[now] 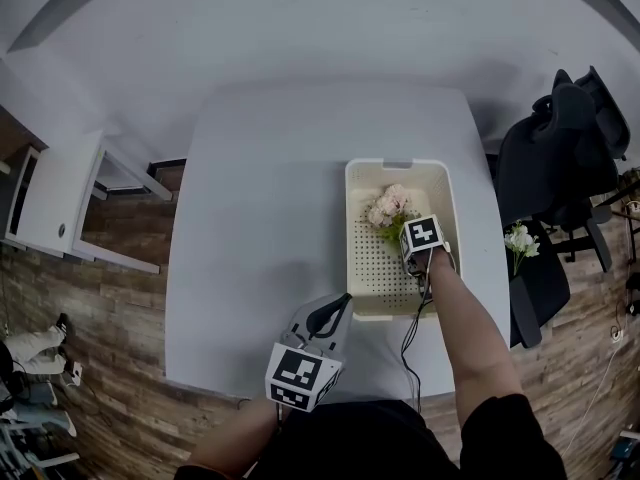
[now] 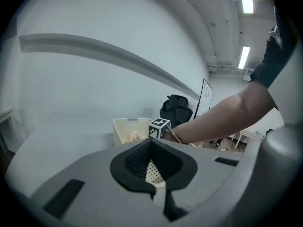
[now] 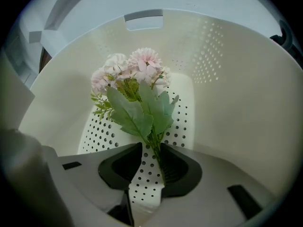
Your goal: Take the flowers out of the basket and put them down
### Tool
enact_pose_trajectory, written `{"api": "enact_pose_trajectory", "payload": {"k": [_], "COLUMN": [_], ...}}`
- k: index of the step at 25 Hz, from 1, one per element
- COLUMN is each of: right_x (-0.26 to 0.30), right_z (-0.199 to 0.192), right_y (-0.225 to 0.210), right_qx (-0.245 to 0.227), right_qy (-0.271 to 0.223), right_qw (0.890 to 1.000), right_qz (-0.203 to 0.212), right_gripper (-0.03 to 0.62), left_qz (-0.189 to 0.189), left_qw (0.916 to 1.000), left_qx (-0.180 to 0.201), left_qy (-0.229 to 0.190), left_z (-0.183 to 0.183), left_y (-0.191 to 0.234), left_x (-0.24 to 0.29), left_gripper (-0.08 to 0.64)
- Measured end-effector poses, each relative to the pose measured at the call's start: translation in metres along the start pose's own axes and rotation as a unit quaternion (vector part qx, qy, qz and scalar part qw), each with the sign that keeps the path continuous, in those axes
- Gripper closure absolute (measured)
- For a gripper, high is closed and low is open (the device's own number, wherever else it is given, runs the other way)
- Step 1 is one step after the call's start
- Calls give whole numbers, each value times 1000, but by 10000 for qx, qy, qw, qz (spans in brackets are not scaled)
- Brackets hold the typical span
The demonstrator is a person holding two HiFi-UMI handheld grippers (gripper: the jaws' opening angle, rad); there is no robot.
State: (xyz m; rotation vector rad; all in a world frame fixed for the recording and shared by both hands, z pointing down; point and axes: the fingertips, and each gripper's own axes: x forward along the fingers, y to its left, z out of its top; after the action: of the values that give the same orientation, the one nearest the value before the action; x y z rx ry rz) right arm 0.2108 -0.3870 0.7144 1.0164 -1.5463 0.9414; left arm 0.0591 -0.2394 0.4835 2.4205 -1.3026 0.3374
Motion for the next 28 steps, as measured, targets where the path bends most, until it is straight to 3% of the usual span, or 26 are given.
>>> {"api": "enact_pose_trajectory", "payload": {"k": [2, 8, 18, 28], "right_x": [1, -2, -34, -120], "right_z": [1, 2, 13, 31], "right_y": [-4, -6, 1, 24], "right_qx": [-19, -121, -74, 446], "right_qy": [-60, -184, -874, -2359], "right_qw": [9999, 9995, 9961, 9697], "right_qz": [-85, -215, -14, 454], "right_gripper": [497, 542, 560, 565], "left_qz": [23, 134, 180, 208], "left_qw": [10000, 9999, 9998, 9995], "left_qx": [-4, -50, -36, 1], "left_qy": [7, 2, -98, -217], "left_z": [-1, -5, -4, -2], "left_y": [0, 6, 15, 27], "left_x": [0, -7, -27, -64], "left_gripper": [554, 554, 554, 554]}}
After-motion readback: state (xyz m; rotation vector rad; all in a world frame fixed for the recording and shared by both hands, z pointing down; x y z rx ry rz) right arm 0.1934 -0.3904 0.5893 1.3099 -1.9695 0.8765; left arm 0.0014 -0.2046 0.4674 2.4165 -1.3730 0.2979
